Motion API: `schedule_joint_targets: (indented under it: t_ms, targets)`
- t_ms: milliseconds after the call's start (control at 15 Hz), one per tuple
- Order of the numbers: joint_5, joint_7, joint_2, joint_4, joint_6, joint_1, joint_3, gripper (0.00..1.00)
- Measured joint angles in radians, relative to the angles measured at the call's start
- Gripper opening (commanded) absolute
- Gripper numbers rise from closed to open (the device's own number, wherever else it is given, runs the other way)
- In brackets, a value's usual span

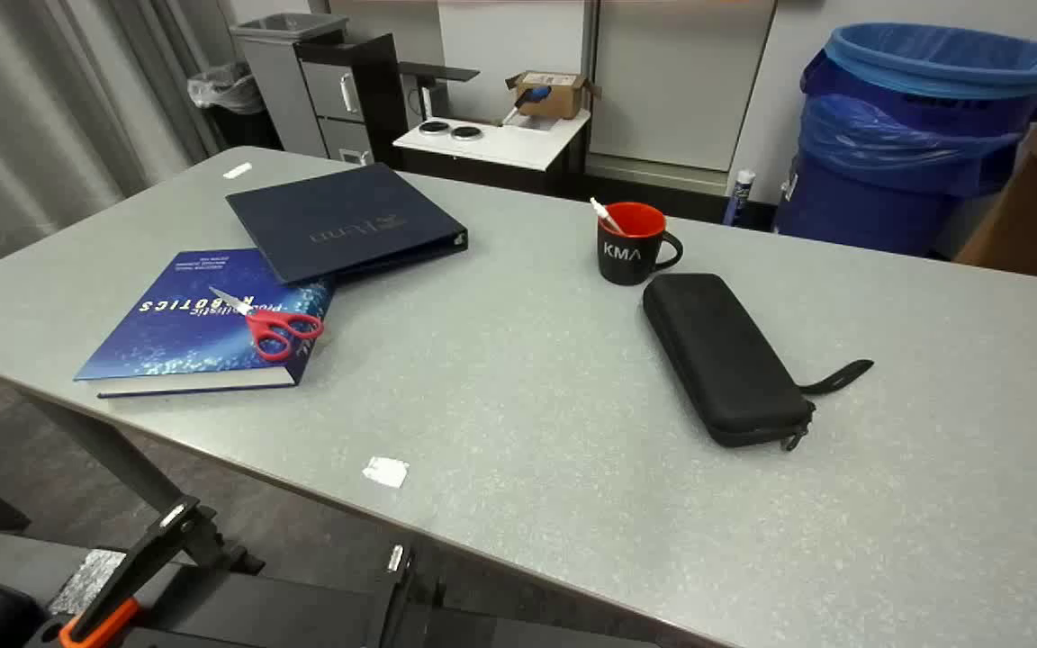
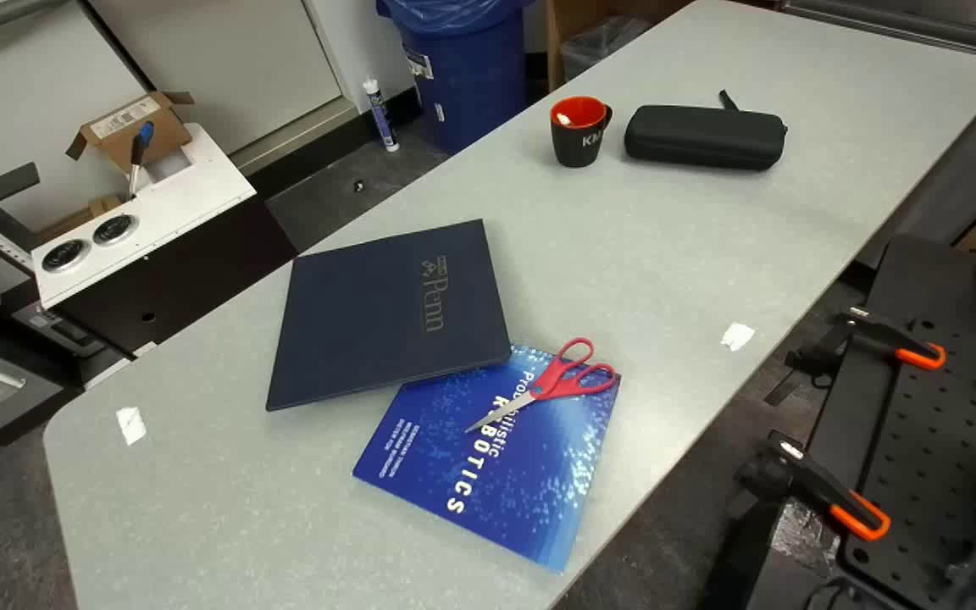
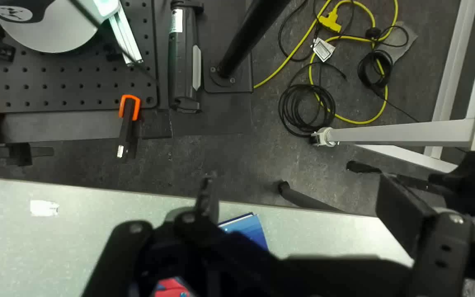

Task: Get the pen in the black mug and put it on the table

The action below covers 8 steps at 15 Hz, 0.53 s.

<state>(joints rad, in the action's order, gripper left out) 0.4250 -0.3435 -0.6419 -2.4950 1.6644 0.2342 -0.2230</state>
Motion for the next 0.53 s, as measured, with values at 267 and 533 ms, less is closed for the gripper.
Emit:
schedule_joint_targets:
  t_ms: [267, 533]
  targets:
    - [-0.002, 0.0, 0.002, 0.001, 0.0, -0.006, -0.002, 1.0]
    - [-0.087, 0.0, 0.004, 0.001, 0.027, -0.095, 0.016, 1.0]
